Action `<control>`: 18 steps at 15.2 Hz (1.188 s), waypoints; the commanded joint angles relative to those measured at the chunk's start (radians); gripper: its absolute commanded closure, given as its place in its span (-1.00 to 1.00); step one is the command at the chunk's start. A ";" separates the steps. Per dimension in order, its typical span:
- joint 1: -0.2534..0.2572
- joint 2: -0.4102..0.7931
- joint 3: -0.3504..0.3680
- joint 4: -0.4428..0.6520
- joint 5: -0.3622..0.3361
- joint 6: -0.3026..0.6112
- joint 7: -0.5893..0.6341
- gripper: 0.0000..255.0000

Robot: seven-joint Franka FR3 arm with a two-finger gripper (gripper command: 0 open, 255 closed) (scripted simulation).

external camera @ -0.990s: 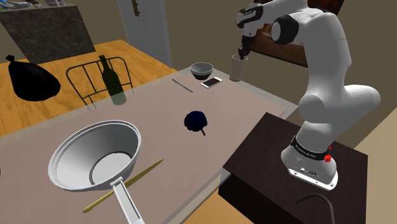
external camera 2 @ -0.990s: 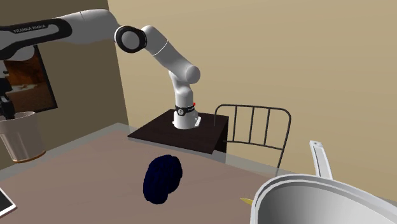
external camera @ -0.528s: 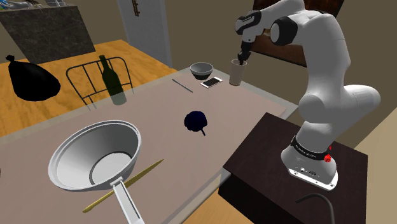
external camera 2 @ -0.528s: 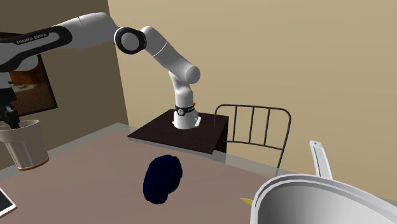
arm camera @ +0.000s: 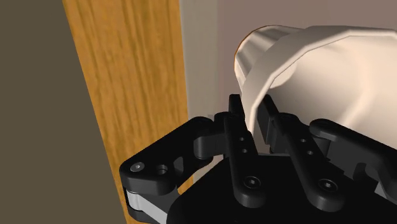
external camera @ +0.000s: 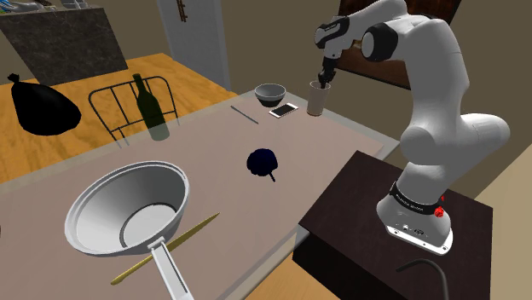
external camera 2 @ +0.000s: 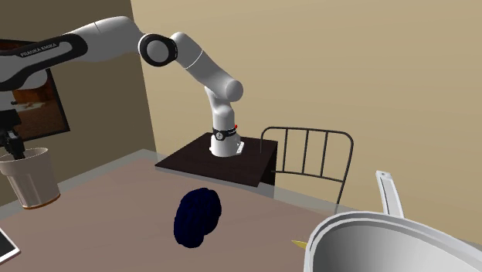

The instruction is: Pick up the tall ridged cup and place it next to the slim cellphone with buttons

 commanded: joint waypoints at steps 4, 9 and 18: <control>0.000 -0.001 0.000 0.000 0.000 0.000 0.000 -1.00; -0.007 -0.023 -0.004 0.063 -0.006 -0.085 0.006 -1.00; -0.009 -0.026 -0.005 0.084 -0.007 -0.108 0.008 -1.00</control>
